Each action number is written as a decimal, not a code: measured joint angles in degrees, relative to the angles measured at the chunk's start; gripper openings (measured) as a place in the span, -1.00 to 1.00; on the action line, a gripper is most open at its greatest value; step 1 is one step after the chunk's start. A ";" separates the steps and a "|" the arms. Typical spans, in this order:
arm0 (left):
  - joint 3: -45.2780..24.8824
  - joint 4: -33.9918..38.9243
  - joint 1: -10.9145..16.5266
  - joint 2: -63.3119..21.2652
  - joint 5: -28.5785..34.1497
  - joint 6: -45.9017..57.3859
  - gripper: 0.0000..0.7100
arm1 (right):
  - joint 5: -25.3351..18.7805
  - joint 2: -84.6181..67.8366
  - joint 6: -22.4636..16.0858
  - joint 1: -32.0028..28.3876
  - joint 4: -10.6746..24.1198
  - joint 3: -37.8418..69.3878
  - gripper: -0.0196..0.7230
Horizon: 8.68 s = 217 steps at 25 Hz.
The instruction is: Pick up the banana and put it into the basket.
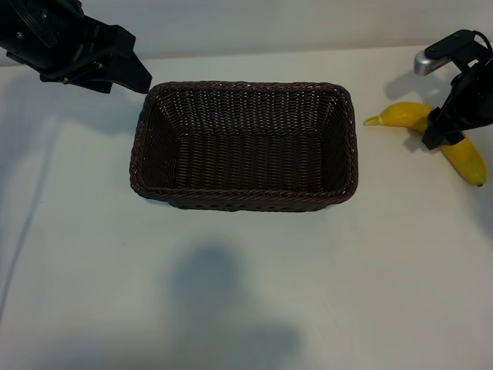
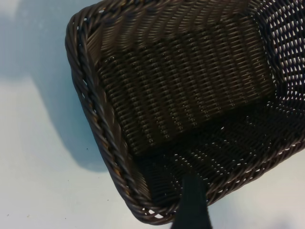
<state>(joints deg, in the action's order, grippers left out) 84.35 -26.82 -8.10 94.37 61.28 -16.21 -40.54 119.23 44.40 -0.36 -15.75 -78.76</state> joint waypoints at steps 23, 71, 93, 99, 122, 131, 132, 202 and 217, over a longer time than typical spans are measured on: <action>0.00 0.00 0.00 0.00 0.00 -1.43 0.68 | -0.12 1.71 -0.92 0.00 -1.08 -0.36 0.18; 0.00 0.00 0.00 0.00 -1.53 -2.21 0.68 | -30.15 -3.39 -6.38 1.70 -2.44 -31.27 0.18; 0.00 0.91 0.00 0.00 -1.70 -2.59 0.68 | -30.00 -4.30 -5.78 15.56 -2.38 -31.31 0.17; 0.00 1.16 0.00 0.00 -1.76 -2.59 0.68 | -29.95 -4.36 -6.01 20.49 -1.37 -31.31 0.17; 0.00 1.30 0.00 0.00 -2.10 -2.60 0.68 | -30.58 -4.36 13.65 28.43 -3.17 -31.31 0.17; 0.00 1.30 0.00 0.00 -2.10 -2.60 0.68 | -30.50 -3.90 14.60 28.61 -6.94 -31.31 0.17; 0.00 1.30 0.00 0.00 -2.10 -2.60 0.68 | -30.49 -3.61 14.71 28.72 -7.16 -31.31 0.17; 0.00 1.30 0.00 0.05 -2.17 -2.65 0.66 | -15.19 13.21 11.08 32.45 -4.38 -31.38 0.37; 0.00 1.30 0.00 0.05 -2.34 -2.65 0.66 | -22.73 13.21 6.14 32.45 -0.13 -40.46 0.52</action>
<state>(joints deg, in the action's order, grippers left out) 84.35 -25.52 -8.10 94.42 58.94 -18.86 -63.26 132.44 50.54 32.08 -15.88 -119.22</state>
